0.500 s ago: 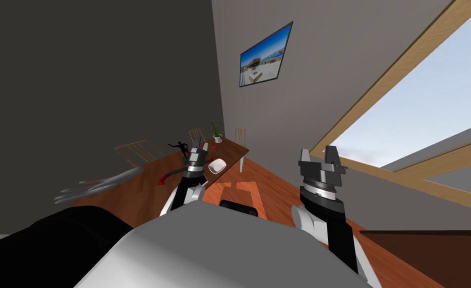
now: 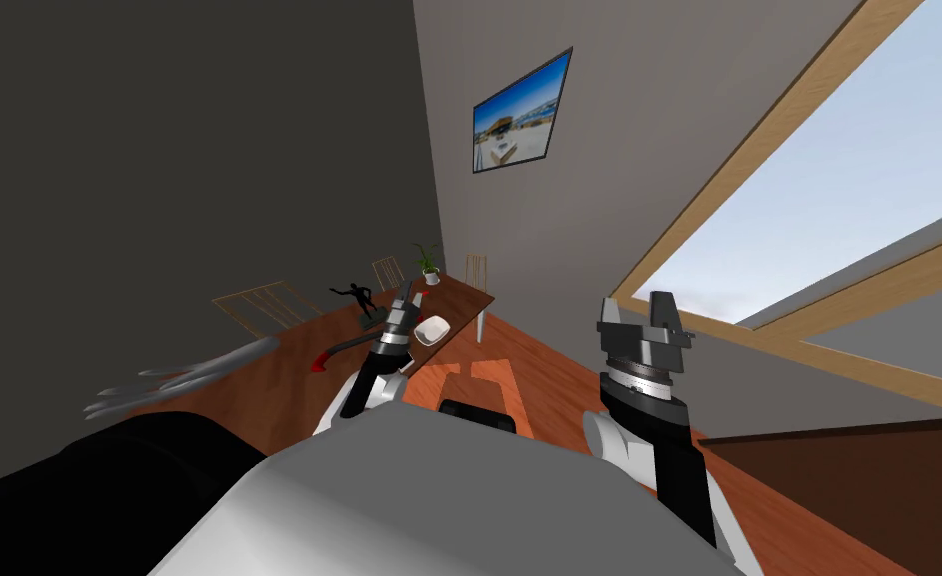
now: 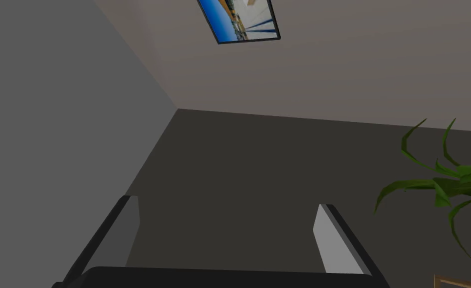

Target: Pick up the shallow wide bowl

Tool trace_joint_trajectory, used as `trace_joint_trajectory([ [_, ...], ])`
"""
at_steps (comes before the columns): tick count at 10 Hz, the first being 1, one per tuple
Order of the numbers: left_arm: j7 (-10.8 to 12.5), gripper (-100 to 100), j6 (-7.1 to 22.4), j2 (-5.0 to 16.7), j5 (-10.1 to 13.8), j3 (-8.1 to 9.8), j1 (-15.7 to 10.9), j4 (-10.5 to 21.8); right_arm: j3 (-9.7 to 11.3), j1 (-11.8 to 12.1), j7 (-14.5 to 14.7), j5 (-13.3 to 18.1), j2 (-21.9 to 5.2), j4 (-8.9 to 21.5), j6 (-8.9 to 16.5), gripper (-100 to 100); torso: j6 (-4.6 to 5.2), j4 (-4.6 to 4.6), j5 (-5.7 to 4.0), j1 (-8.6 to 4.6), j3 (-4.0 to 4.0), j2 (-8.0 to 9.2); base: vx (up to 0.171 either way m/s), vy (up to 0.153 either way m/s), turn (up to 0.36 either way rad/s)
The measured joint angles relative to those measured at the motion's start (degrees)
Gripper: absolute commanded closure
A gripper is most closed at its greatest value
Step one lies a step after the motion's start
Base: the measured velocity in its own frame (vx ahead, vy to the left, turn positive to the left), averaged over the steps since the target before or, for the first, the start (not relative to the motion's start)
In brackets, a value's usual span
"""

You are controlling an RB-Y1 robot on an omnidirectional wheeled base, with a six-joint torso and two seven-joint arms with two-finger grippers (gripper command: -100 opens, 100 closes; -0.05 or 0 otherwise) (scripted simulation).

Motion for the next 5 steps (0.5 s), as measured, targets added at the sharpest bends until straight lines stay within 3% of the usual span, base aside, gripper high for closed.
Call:
trace_joint_trajectory([
  [5, 0.1, -100, 4.9, 6.3, 3.9, -0.47, -1.3, 5.6, 0.0, 0.0, 0.0, 0.0, 0.0, 0.0, 0.0, 0, 0.0, 0.01, 0.01, 0.06, 0.02, 0.03, -0.057, 0.005, -0.113],
])
